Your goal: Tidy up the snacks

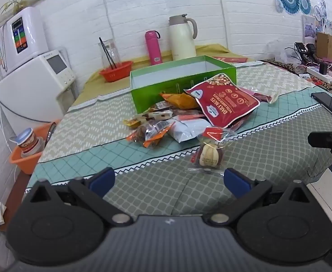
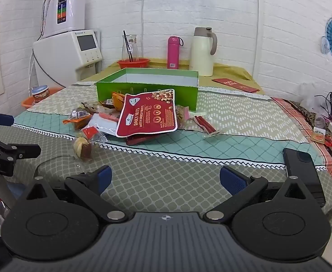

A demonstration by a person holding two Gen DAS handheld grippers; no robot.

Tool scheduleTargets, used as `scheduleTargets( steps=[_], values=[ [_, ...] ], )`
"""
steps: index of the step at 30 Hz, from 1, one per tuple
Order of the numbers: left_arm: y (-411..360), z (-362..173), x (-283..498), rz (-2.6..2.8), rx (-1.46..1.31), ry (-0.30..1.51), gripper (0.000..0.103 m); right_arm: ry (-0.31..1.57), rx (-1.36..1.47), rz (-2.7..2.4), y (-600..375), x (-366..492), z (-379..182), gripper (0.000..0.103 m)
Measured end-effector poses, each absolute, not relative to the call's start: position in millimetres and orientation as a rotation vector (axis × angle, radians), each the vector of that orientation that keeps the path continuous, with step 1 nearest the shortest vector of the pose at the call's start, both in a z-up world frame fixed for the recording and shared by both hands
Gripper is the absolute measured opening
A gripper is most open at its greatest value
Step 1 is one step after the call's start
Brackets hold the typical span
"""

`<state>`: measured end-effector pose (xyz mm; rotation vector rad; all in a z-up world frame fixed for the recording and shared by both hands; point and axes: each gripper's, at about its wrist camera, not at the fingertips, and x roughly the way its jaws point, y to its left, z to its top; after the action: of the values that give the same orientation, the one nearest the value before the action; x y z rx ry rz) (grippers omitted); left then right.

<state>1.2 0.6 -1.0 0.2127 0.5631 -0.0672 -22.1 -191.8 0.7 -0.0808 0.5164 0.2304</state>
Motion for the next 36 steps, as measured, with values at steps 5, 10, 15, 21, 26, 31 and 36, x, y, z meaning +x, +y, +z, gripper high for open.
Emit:
scheduleTargets(
  steps=[5, 10, 15, 21, 26, 31, 36],
  values=[
    [5.0, -2.9, 4.7, -0.064, 0.204, 0.58, 0.102, 0.521, -0.072, 0.238, -192.8, -19.8, -2.1, 0.103],
    [3.6, -0.9, 4.1, -0.057, 0.215, 0.577, 0.102, 0.517, -0.074, 0.235, -191.1, -22.0, 2.6, 0.103],
    [4.5, -0.5, 5.0, -0.057, 0.213, 0.577, 0.102, 0.522, -0.07, 0.232, -192.9, -22.1, 0.7, 0.103],
    [5.2, -0.3, 4.5, -0.061, 0.208, 0.576, 0.102, 0.526, -0.074, 0.244, -190.8, -22.3, 0.5, 0.103],
    [6.8, -0.8, 6.4, -0.059, 0.203, 0.587, 0.102, 0.529, -0.076, 0.244, -188.9, -21.3, -0.6, 0.103],
    [8.0, -2.2, 7.9, -0.058, 0.197, 0.596, 0.102, 0.535, -0.078, 0.252, -186.2, -20.8, -2.8, 0.103],
    [7.1, -1.7, 9.5, -0.059, 0.2, 0.601, 0.102, 0.533, -0.081, 0.26, -185.1, -20.7, -2.2, 0.103]
  ],
)
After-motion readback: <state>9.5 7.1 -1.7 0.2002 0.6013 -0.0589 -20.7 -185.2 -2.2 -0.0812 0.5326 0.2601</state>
